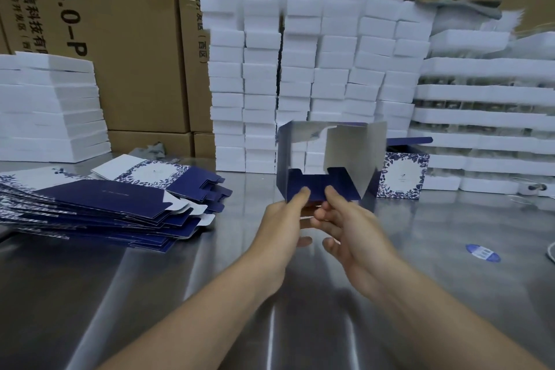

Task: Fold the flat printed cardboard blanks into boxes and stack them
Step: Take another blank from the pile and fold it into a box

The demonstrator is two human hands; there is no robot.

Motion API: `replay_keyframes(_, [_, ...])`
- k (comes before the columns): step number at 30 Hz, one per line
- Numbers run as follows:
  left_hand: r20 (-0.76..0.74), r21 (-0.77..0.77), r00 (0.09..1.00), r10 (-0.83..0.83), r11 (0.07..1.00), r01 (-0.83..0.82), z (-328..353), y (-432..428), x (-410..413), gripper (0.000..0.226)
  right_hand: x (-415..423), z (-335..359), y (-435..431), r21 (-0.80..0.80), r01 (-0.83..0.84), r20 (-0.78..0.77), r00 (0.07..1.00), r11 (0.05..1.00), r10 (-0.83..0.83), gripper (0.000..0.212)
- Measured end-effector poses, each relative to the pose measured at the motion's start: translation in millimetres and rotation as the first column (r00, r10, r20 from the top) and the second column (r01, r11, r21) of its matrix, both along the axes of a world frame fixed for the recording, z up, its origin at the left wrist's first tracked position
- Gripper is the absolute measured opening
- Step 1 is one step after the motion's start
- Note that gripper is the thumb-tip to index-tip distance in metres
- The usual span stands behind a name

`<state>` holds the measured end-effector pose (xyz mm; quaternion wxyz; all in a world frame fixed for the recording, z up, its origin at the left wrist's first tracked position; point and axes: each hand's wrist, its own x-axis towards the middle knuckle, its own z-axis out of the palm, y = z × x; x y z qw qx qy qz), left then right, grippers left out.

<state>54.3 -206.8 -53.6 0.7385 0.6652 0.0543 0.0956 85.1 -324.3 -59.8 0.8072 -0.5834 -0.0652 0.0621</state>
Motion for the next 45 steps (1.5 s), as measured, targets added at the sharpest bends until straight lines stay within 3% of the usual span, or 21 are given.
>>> replay_keyframes(4, [-0.041, -0.146, 0.999, 0.030, 0.989, -0.036, -0.7, -3.6, -3.8, 0.036, -6.9, -2.9, 7.2, -0.052, -0.003, 0.024, 1.000, 0.999, 0.005, 0.032])
replay_keyframes(9, [-0.045, -0.147, 0.997, 0.064, 0.987, -0.070, 2.9, -4.9, -4.7, 0.035, -11.5, -0.9, 12.9, -0.114, 0.057, 0.079, 0.996, 0.992, -0.049, 0.043])
replay_keyframes(12, [-0.035, -0.083, 0.999, 0.013, 0.996, -0.015, 4.3, -9.8, -6.4, 0.048, -14.1, -0.2, 14.4, -0.129, 0.041, 0.085, 0.996, 0.991, -0.030, 0.052])
replay_keyframes(14, [-0.026, 0.008, 0.999, 0.026, 1.000, -0.026, 2.1, -12.6, -6.4, 0.058, -15.7, 1.4, 14.6, -0.167, 0.021, 0.078, 0.997, 0.986, -0.008, 0.049])
replay_keyframes(16, [0.001, 0.048, 0.999, 0.044, 0.998, -0.044, 1.7, -13.0, -7.2, 0.053, -15.3, 3.4, 13.0, -0.191, 0.020, 0.069, 0.998, 0.981, -0.007, 0.043])
replay_keyframes(20, [0.015, 0.030, 0.999, 0.029, 0.999, -0.030, 4.6, -13.0, -6.5, 0.048, -11.1, 4.4, 10.0, -0.098, 0.077, 0.025, 0.997, 0.992, -0.075, 0.037])
replay_keyframes(27, [0.003, 0.087, 0.987, 0.160, 0.983, -0.160, 2.3, -8.7, -4.8, 0.033, -9.4, 6.2, 6.8, -0.219, 0.132, 0.051, 0.991, 0.967, -0.124, 0.031])
replay_keyframes(33, [-0.049, 0.061, 0.992, 0.119, 0.991, -0.116, 1.4, -7.2, -3.9, 0.034, -5.9, 0.6, 8.6, -0.161, 0.147, -0.002, 0.989, 0.976, -0.150, 0.031])
replay_keyframes(40, [-0.059, 0.006, 0.986, 0.158, 0.987, -0.158, -2.2, -6.7, 0.5, 0.029, 0.8, 2.2, 0.4, -0.261, 0.130, -0.019, 0.990, 0.957, -0.140, 0.029])
replay_keyframes(45, [-0.104, -0.036, 0.983, 0.154, 0.987, -0.158, -4.4, -6.6, 1.3, 0.034, 6.3, 3.0, -0.9, -0.188, 0.188, -0.015, 0.981, 0.964, -0.194, 0.032])
